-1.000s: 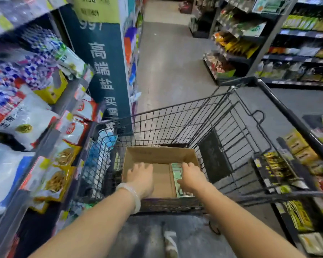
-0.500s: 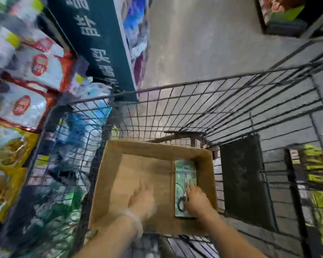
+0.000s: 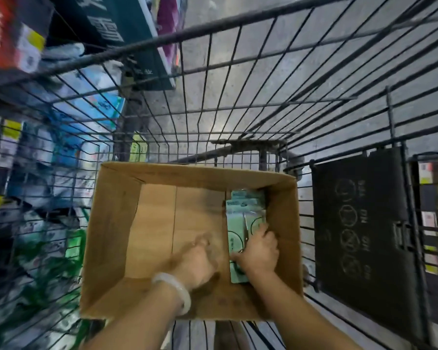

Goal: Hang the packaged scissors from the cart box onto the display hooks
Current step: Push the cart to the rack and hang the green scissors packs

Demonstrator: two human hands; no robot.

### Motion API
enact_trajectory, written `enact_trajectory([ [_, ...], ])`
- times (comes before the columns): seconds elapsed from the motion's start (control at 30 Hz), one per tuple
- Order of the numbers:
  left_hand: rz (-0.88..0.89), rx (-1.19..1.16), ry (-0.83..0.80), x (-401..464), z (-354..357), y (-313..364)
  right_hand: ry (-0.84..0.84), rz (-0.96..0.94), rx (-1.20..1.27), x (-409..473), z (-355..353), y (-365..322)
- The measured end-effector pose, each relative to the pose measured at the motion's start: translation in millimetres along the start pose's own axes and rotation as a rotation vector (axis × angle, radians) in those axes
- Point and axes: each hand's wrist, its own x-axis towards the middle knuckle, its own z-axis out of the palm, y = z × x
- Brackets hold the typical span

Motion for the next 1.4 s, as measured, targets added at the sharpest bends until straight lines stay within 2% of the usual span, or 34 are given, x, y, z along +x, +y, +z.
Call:
enact_trajectory([
  [0.1, -0.031, -0.151, 0.011, -1.5, -4.0, -3.7, -0.008, 0.029, 0.075, 0.7, 3.1, -2.3],
  [0.23, -0.067, -0.156, -0.005, -4.3, -13.8, -15.3, -0.029, 0.063, 0.167, 2.1, 3.5, 2.8],
  [0.43, -0.095, -0.331, -0.021, -12.2, -16.2, -20.2, -0.279, 0.042, 0.709, -0.3, -12.0, 12.3],
  [0.5, -0.085, -0.476, 0.005, -14.8, -18.2, -16.5, -0.444, 0.000, 0.930, -14.5, -22.4, 6.3],
  [0.57, -0.090, -0.662, 0.015, -18.2, -21.5, -10.1, -0.568, -0.062, 1.003, -28.9, -30.2, -4.1],
  [0.67, -0.128, -0.788, 0.081, -17.9, -25.4, -4.6, -0.567, -0.125, 0.940, -37.6, -27.3, -14.5],
  [0.7, -0.153, -0.797, 0.102, -16.8, -26.8, -5.2, -0.480, -0.117, 0.878, -35.2, -24.7, -14.7],
  [0.8, -0.197, -0.784, 0.130, -12.3, -28.2, -13.6, -0.070, 0.013, 0.543, -14.3, -16.1, -3.8],
  [0.87, -0.215, -0.773, 0.122, -10.8, -27.8, -20.9, 0.034, 0.054, 0.350, -1.2, -10.1, 2.4],
  [0.97, -0.233, -0.774, 0.127, -9.1, -27.4, -31.1, -0.030, 0.043, 0.158, 8.0, 2.5, -5.6],
  [1.03, -0.253, -0.773, 0.131, -9.1, -26.7, -36.8, -0.012, 0.035, 0.087, 6.8, 11.5, -15.7],
  [1.13, -0.265, -0.794, 0.148, -9.5, -26.8, -42.0, 0.047, 0.012, 0.049, 1.4, 19.4, -19.1],
  [1.27, -0.256, -0.799, 0.161, -11.1, -33.0, -40.5, 0.040, 0.047, 0.086, 6.4, 13.4, -12.1],
  [1.4, -0.251, -0.829, 0.168, -11.7, -37.3, -42.6, 0.023, -0.002, -0.004, 13.7, 5.4, -7.8],
])
